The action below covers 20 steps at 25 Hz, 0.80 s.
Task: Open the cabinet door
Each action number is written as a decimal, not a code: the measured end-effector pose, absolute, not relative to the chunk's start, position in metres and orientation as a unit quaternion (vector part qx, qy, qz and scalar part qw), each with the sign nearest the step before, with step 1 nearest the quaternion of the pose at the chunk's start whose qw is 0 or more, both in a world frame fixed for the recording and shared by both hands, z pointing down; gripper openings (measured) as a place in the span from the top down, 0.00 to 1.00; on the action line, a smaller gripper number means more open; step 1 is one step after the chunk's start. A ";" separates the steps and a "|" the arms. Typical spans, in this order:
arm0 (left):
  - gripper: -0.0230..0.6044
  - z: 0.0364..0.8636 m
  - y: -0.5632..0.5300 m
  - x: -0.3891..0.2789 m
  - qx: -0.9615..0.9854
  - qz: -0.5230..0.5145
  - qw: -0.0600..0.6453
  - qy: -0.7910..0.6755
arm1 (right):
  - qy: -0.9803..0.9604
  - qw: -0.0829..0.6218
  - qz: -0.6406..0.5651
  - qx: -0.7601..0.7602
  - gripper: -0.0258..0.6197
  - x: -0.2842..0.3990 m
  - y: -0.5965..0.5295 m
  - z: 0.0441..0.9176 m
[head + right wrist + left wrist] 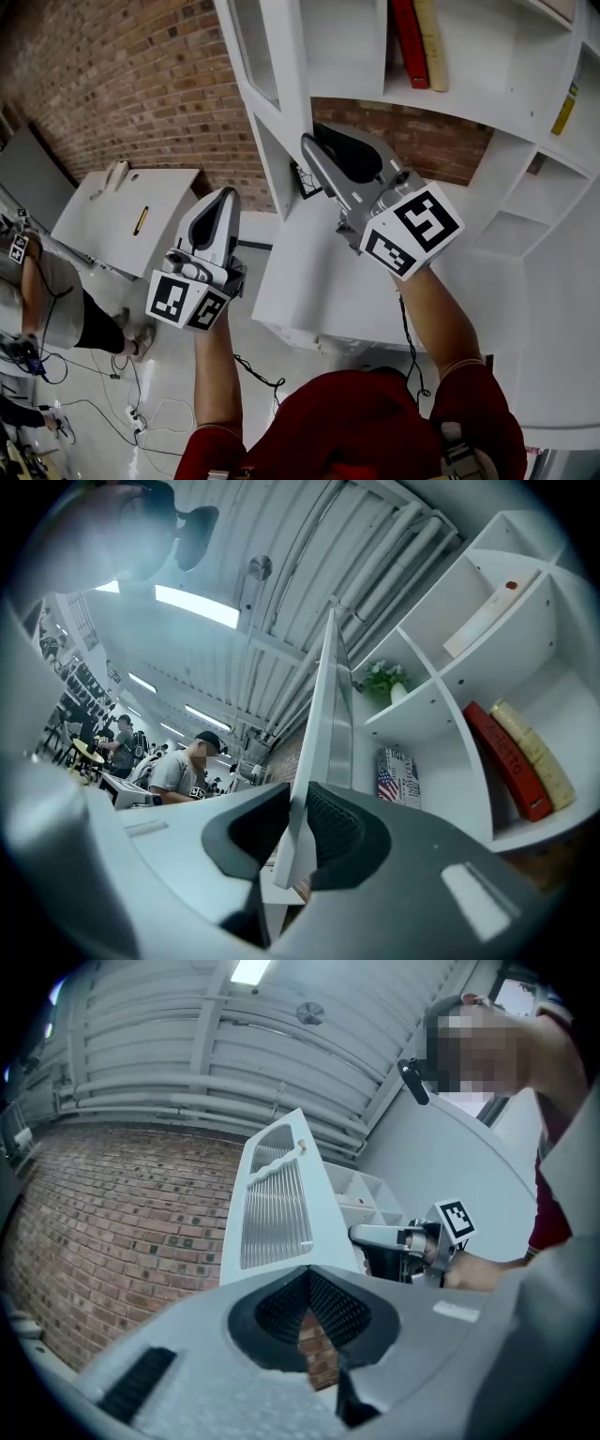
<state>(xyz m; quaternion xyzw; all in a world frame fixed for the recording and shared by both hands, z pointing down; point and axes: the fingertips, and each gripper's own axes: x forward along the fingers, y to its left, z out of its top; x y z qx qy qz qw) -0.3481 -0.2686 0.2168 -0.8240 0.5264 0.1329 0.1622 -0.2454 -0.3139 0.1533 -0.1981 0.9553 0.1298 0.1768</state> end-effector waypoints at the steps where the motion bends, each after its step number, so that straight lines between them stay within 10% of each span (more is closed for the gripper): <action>1: 0.96 0.217 -0.266 -0.351 -0.823 0.135 0.162 0.527 | 0.956 0.174 0.134 -0.195 0.86 -0.250 -0.309 0.153; 20: 0.96 0.224 -0.240 -0.376 -0.829 0.146 0.150 0.519 | 0.962 0.157 0.157 -0.159 0.87 -0.318 -0.266 0.148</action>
